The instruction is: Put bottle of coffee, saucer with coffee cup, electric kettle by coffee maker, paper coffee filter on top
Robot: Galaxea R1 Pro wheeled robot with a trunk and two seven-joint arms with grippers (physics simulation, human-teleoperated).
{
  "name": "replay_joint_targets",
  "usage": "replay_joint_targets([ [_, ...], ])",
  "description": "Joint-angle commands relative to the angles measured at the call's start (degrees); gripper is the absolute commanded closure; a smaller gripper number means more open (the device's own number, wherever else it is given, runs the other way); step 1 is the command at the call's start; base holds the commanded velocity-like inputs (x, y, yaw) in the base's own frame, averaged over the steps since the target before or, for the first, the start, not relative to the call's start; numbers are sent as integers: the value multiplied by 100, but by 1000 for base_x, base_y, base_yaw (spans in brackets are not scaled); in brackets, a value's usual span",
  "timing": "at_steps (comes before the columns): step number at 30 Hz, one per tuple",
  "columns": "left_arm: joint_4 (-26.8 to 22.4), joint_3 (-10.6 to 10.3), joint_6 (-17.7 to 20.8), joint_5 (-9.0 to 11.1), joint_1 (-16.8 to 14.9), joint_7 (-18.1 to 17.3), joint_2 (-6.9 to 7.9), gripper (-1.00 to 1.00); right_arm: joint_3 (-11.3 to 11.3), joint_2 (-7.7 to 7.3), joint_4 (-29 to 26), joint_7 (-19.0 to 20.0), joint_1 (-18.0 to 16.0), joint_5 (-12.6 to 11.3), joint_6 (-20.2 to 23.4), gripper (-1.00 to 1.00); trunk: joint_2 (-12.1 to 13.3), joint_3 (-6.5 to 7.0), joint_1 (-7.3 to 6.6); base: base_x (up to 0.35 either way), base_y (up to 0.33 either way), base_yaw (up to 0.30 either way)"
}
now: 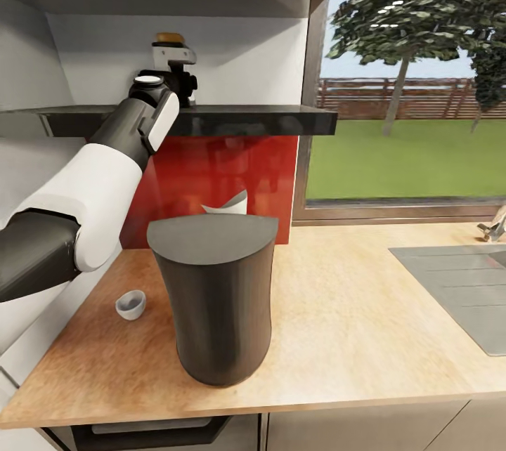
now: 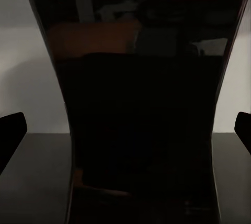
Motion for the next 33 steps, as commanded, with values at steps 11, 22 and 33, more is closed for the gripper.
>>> replay_joint_targets([
  [11, -6, -42, 22, 60, -8, 52, 5, -100, 48, -3, -13, 14, -3, -57, 33, -100, -13, -13, 4, 87, 0, 0],
  [22, -13, -49, 27, 60, -5, 49, 4, -100, 48, -3, -13, 14, -2, -57, 33, -100, -13, -13, 4, 5, 0, 0],
  [33, -23, -41, 31, 62, -5, 48, 5, 100, 48, -3, -13, 14, -1, -57, 33, -100, -13, -13, 4, 0, 0, 0],
])
